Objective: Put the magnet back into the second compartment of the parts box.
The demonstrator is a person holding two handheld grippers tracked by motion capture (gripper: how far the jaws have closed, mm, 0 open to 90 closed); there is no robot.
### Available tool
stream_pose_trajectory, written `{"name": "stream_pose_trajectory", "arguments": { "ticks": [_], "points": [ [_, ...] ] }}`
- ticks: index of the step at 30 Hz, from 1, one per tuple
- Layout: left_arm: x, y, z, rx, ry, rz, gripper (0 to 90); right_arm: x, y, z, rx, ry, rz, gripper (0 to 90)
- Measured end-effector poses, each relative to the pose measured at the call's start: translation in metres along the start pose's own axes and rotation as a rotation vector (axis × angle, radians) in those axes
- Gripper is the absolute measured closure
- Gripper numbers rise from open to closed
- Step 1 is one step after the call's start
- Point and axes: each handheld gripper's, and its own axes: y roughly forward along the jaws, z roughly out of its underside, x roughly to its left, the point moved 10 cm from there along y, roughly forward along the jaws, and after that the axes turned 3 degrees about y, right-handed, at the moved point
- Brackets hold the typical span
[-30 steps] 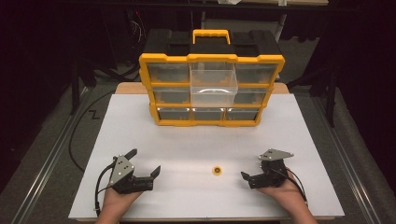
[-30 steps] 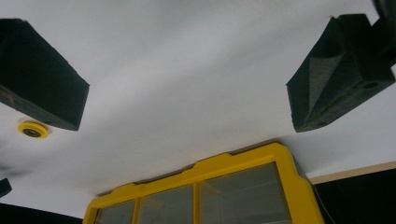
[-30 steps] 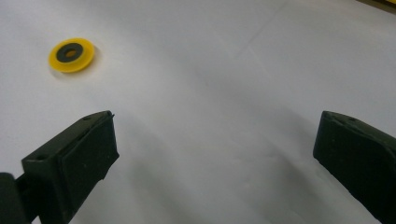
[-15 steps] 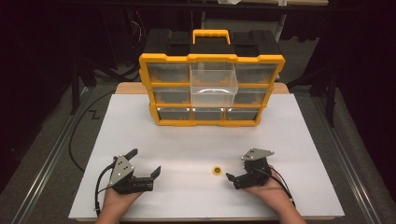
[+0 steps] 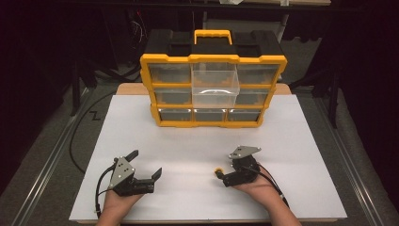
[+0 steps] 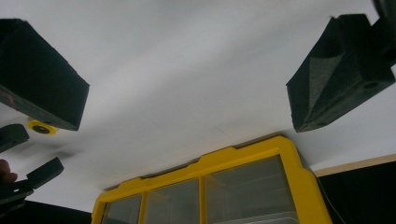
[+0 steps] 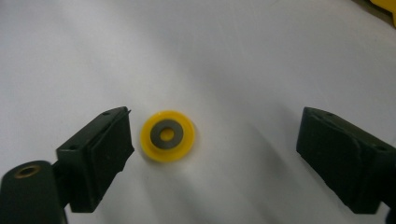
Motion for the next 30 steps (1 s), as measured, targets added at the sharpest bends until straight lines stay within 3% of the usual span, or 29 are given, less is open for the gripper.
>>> {"name": "stream_pose_trajectory", "arguments": {
  "ticks": [5,11,14,22,29,30],
  "points": [
    [0.000,0.000,0.000,0.000,-0.001,0.000,0.2,0.002,0.006,-0.010,-0.002,-0.003,-0.030,17.7],
    [0.001,-0.001,0.001,0.000,-0.005,0.000,0.2,0.007,0.009,-0.019,-0.010,0.000,-0.080,29.7],
    [0.002,-0.002,0.001,-0.004,-0.010,-0.003,0.2,0.015,0.006,-0.014,0.020,-0.029,-0.119,39.7],
    [0.002,-0.002,0.000,-0.007,-0.011,-0.002,0.2,0.015,-0.001,-0.002,0.053,-0.016,-0.135,48.0],
    [0.002,-0.002,0.000,-0.007,-0.011,-0.003,0.2,0.015,-0.002,0.006,0.092,-0.042,-0.129,51.5],
    [0.003,-0.002,0.000,-0.010,-0.011,-0.005,0.2,0.016,-0.001,0.006,0.092,-0.063,-0.125,53.3]
  ]
}}
